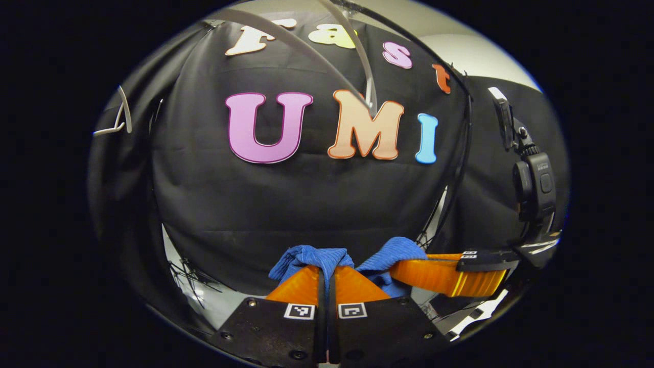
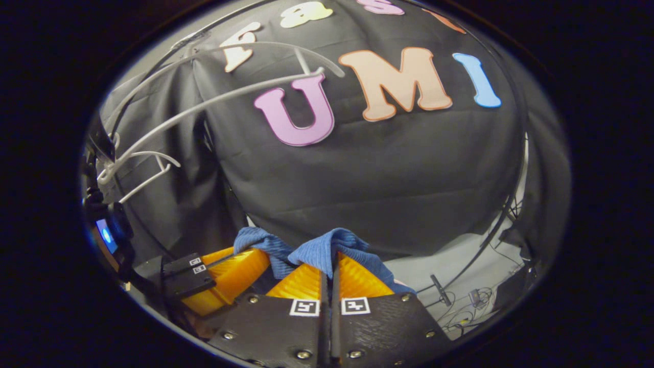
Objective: Grasp the clothes on the hanger with both hands and then place them into the laundry hamper below.
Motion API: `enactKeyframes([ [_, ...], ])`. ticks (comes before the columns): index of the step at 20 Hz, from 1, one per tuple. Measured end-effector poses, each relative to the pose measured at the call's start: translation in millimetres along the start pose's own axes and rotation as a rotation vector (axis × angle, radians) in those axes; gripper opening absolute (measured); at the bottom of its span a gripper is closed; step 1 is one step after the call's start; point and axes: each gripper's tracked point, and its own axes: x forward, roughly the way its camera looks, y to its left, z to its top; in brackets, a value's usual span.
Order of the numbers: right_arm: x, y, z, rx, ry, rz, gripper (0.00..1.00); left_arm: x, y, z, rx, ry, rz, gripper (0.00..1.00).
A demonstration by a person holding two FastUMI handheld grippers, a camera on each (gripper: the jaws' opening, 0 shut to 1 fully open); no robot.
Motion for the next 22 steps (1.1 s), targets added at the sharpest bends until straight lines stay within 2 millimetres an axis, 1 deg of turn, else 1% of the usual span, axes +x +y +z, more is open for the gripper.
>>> enactKeyframes([
  [1,1.4,-3.4,-7.1,-0.002,0.017,-0.01,0.02,1.9,3.5,-7.0,0.008,0.015,0.008,0.02],
  [3,6.3,-9.6,-17.6,-0.01,0.049,-0.025,0.02,-0.7,1.8,-19.1,0.01,0.048,0.002,0.02],
  [6,14.1,-23.5,-31.2,-0.004,0.092,-0.052,0.02,1.4,-0.9,-47.5,-0.013,0.122,-0.011,0.03],
  [7,10.7,-23.2,-44.8,0.003,0.107,-0.054,0.02,4.7,-0.4,-56.4,-0.026,0.15,-0.007,0.02],
  [8,12.8,-23.5,-56.5,0.01,0.128,-0.055,0.02,5.8,1.1,-66.9,-0.035,0.184,-0.001,0.03],
  [10,17.5,-32.4,-79.2,0.009,0.188,-0.073,0.02,12.1,2.1,-87.8,-0.043,0.233,0.006,0.03],
  [12,27.0,-42.0,-102.0,0.008,0.239,-0.088,0.03,16.2,1.7,-108.4,-0.042,0.279,0.002,0.03],
  [14,35.0,-48.6,-124.4,0.005,0.3,-0.093,0.03,18.2,5.8,-131.4,-0.031,0.334,0.004,0.03],
  [16,42.4,-54.4,-140.4,-0.007,0.339,-0.09,0.03,21.3,8.5,-149.8,-0.041,0.372,0.012,0.04],
  [18,52.5,-63.7,-163.9,-0.028,0.388,-0.093,0.02,30.8,13.4,-179.7,-0.044,0.413,0.025,0.03],
  [20,62.2,-74.4,-187.7,-0.039,0.437,-0.109,0.03,31.4,20.0,-207.5,-0.042,0.471,0.049,0.04],
  [21,61.2,-71.4,-195.2,-0.037,0.461,-0.113,0.03,29.7,25.4,-219.0,-0.047,0.499,0.059,0.03],
  [22,64.6,-68.2,-202.5,-0.028,0.475,-0.106,0.03,29.3,26.7,-226.8,-0.053,0.527,0.064,0.04],
])
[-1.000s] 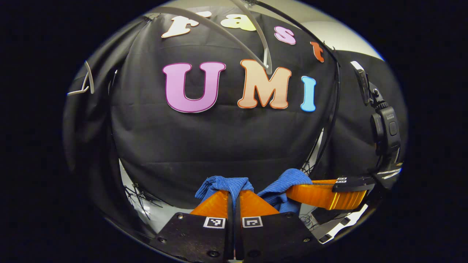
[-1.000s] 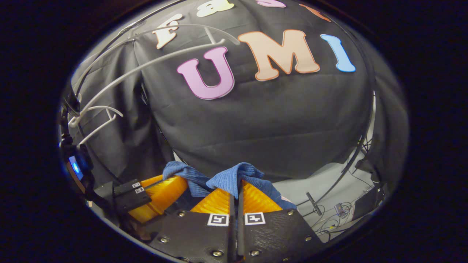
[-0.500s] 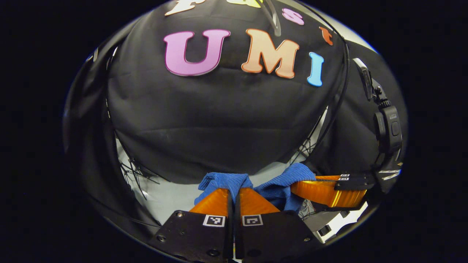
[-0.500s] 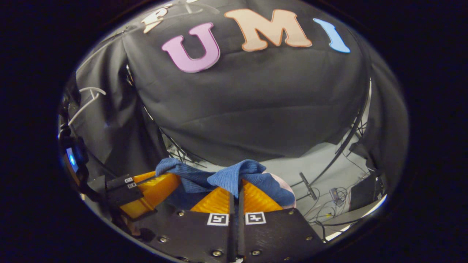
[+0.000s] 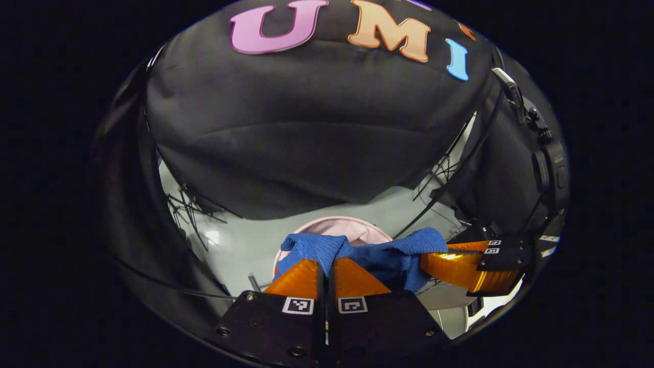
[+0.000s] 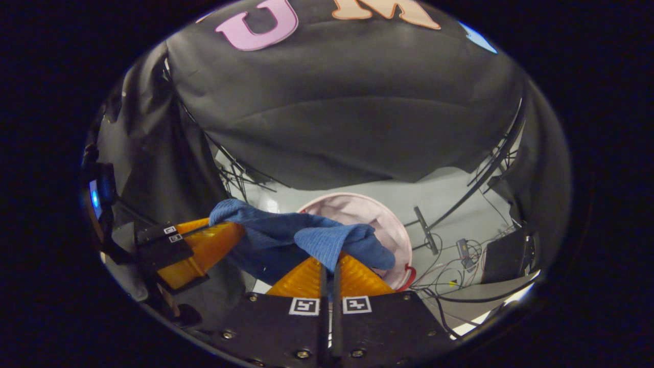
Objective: Grasp the clothes on the hanger with both hands and then place them into the laundry hamper below.
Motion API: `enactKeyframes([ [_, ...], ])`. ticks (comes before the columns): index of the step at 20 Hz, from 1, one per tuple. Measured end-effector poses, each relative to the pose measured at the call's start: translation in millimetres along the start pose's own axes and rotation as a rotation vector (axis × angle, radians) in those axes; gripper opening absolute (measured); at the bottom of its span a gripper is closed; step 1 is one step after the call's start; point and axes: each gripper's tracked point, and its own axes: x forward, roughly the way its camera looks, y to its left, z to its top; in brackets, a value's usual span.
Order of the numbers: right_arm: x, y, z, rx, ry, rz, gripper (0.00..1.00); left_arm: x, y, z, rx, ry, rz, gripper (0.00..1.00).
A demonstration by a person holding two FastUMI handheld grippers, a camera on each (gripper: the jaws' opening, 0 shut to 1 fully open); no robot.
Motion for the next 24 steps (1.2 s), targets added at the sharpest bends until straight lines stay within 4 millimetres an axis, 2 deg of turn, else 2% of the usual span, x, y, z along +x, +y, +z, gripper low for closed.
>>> enactKeyframes([
  [1,-2.7,5.6,-0.9,0.01,0.007,0.015,0.04,1.1,-1.1,-6.2,-0.001,0.023,0.005,0.01],
  [2,-3.7,9.4,2.5,0.015,0.002,0.029,0.04,2.5,-4.8,-9.8,-0.011,0.035,-0.005,0.04],
  [4,-4.4,11.4,11.4,0.008,0.001,0.046,0.04,4.2,-10.3,-23.3,-0.012,0.092,-0.017,0.04],
  [7,-7.8,2.8,9.9,-0.022,0.001,0.043,0.05,1.7,-0.8,-51.7,-0.032,0.217,0.011,0.04],
  [8,-9.5,2.4,11.5,-0.021,-0.001,0.046,0.05,-3.8,-1.9,-52.7,-0.039,0.225,0.014,0.05],
  [11,-22.2,-1.4,9.8,-0.022,-0.004,0.052,0.05,-1.3,-8.3,-47.5,-0.033,0.234,0.006,0.05],
  [14,-40.5,-5.7,7.9,-0.027,-0.008,0.057,0.05,-17.8,-1.9,-42.3,-0.03,0.235,0.051,0.46],
  [16,-47.7,-8.1,8.6,-0.032,-0.017,0.064,0.06,-27.0,0.0,-33.3,-0.028,0.205,0.062,0.54],
  [17,-51.2,-9.0,7.7,-0.04,-0.022,0.066,0.07,-32.3,-2.7,-31.8,-0.031,0.194,0.063,0.54],
  [18,-55.1,-7.5,7.3,-0.046,-0.023,0.078,0.11,-35.2,-4.6,-27.9,-0.033,0.178,0.061,0.62],
  [19,-57.6,-3.0,4.3,-0.048,-0.017,0.093,0.15,-40.1,-5.0,-25.2,-0.029,0.167,0.061,0.65],
  [20,-61.3,-1.0,4.9,-0.047,-0.017,0.102,0.16,-45.3,-3.1,-21.6,-0.022,0.151,0.069,0.75],
  [21,-62.9,1.7,6.3,-0.049,-0.027,0.105,0.24,-51.3,-2.2,-20.3,-0.018,0.139,0.074,0.83],
  [23,-73.0,-3.6,11.6,-0.075,-0.051,0.083,0.46,-60.2,-3.0,-15.3,-0.018,0.111,0.087,0.87],
  [24,-76.1,-0.1,15.2,-0.076,-0.062,0.092,0.36,-66.1,-2.9,-11.8,-0.022,0.097,0.097,0.9],
])
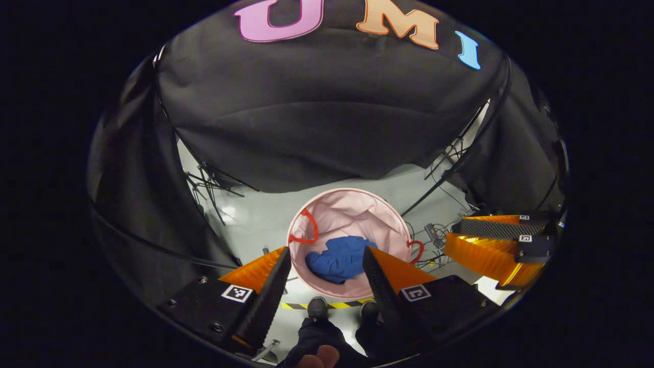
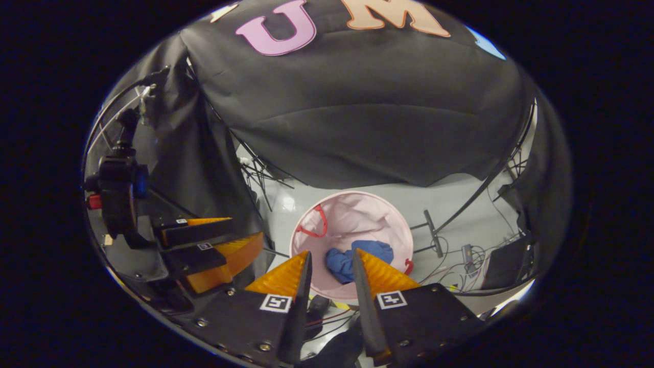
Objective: Grasp the clothes on the hanger with both hands and then place them into the laundry hamper below.
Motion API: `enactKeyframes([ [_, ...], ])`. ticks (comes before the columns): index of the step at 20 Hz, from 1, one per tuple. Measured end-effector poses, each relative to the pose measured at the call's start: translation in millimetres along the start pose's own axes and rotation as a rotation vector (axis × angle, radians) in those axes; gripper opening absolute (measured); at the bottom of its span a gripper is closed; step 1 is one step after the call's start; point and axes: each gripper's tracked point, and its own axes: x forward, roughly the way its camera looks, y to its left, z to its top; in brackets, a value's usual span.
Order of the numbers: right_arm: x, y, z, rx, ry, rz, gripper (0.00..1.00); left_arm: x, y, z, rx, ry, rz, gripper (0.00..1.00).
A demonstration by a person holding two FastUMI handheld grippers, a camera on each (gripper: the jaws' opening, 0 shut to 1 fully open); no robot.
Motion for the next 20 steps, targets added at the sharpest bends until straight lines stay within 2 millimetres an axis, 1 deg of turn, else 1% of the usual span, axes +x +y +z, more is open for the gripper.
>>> enactKeyframes([
  [1,-2.2,3.9,-2.1,-0.001,-0.005,0.006,0.58,-4.0,7.0,2.0,-0.001,-0.023,0.036,0.93],
  [2,-5.1,6.0,2.2,-0.005,-0.017,0.007,0.79,-8.0,13.7,3.2,0.002,-0.042,0.067,1.0],
  [3,-7.0,7.7,5.4,-0.012,-0.031,0.012,1.0,-12.4,12.0,6.9,0.001,-0.058,0.062,1.0],
  [6,-21.7,5.2,21.9,-0.055,-0.085,-0.016,1.0,-31.5,7.5,13.1,0.008,-0.084,0.068,0.99],
  [8,-31.2,10.4,33.3,-0.067,-0.127,-0.021,1.0,-45.5,8.8,25.1,0.009,-0.136,0.078,0.99],
  [11,-45.4,9.1,50.4,-0.053,-0.188,-0.036,1.0,-61.5,9.3,41.1,0.04,-0.202,0.111,0.99],
  [13,-53.7,9.2,60.6,-0.017,-0.221,-0.036,1.0,-76.6,10.6,51.8,0.031,-0.228,0.104,0.99],
  [14,-60.1,9.9,66.2,-0.005,-0.238,-0.029,0.95,-82.6,12.4,56.2,0.026,-0.246,0.105,0.99],
  [15,-66.4,13.2,71.7,0.005,-0.255,-0.018,0.95,-89.3,12.0,59.7,0.019,-0.256,0.102,1.0],
  [16,-72.5,16.5,77.8,0.013,-0.278,-0.003,1.0,-95.2,10.5,62.9,0.01,-0.27,0.102,1.0],
  [17,-79.3,18.7,83.9,0.015,-0.3,0.005,0.95,-102.2,9.7,67.2,0.0,-0.282,0.101,1.0],
  [18,-85.7,17.8,88.2,0.013,-0.32,0.008,1.0,-109.0,7.8,73.1,-0.006,-0.309,0.096,1.0],
  [19,-95.0,19.1,90.2,0.007,-0.344,0.009,1.0,-116.7,5.1,80.3,-0.011,-0.337,0.088,1.0],
  [20,-103.7,20.0,96.5,-0.003,-0.37,0.001,1.0,-126.4,2.0,89.2,-0.011,-0.372,0.083,1.0],
])
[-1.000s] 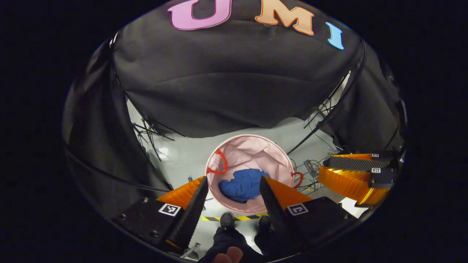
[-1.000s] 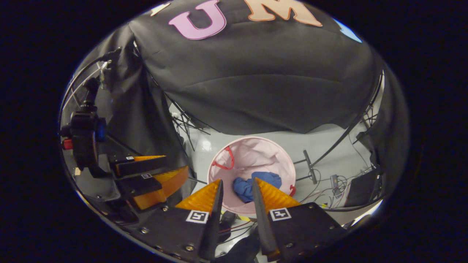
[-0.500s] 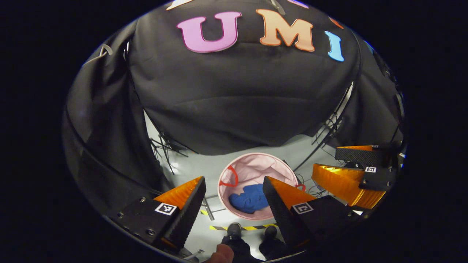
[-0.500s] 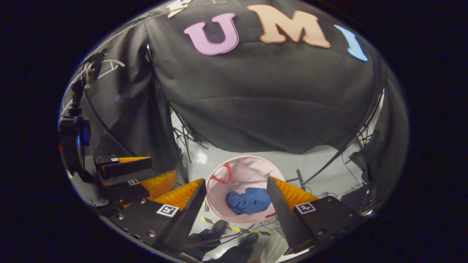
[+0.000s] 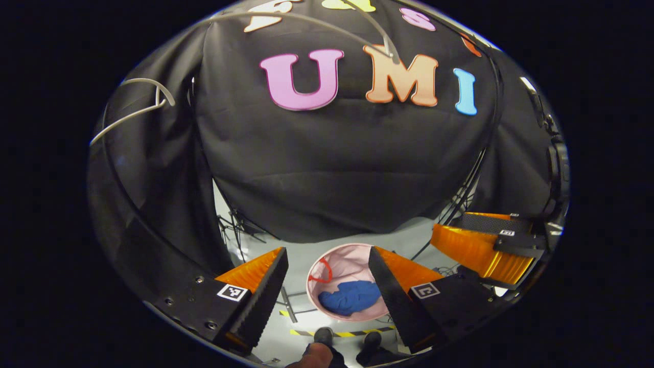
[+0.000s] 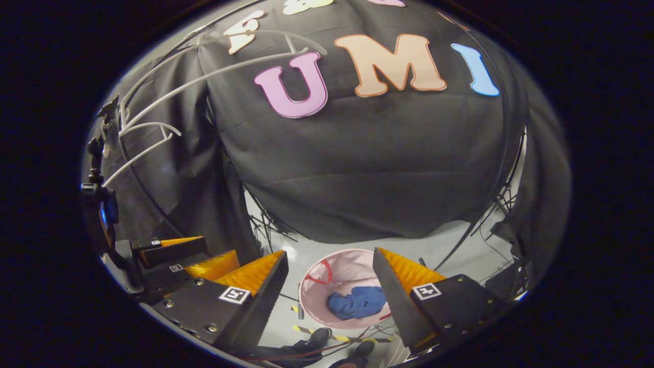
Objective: Grasp the clothes on the hanger with both hands and then place them into the laundry hamper below.
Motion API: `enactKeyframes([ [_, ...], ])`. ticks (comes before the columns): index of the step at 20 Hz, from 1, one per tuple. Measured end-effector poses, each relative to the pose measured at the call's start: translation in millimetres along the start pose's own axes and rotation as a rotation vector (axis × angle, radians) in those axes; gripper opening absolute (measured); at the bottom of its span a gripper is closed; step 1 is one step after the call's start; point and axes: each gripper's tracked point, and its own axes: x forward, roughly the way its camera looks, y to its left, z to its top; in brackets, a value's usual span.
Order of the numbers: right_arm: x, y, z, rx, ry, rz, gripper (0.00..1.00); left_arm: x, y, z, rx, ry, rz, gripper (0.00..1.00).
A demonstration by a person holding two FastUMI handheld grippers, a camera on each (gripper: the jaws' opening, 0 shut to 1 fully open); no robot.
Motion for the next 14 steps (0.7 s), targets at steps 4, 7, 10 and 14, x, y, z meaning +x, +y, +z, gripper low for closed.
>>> enactKeyframes([
  [4,-19.7,11.3,31.4,-0.023,-0.092,0.015,0.99,-15.9,-1.8,45.9,0.023,-0.142,0.005,1.0],
  [7,-37.0,18.6,59.4,-0.014,-0.159,0.043,0.99,-33.4,-4.5,64.9,0.025,-0.209,0.019,0.99],
  [10,-53.1,23.3,91.0,-0.055,-0.232,0.075,0.99,-51.0,-6.7,84.1,0.023,-0.273,0.044,0.99],
  [14,-77.8,21.1,129.0,-0.096,-0.323,0.091,0.99,-77.0,-8.8,109.7,0.022,-0.371,0.094,0.99],
])
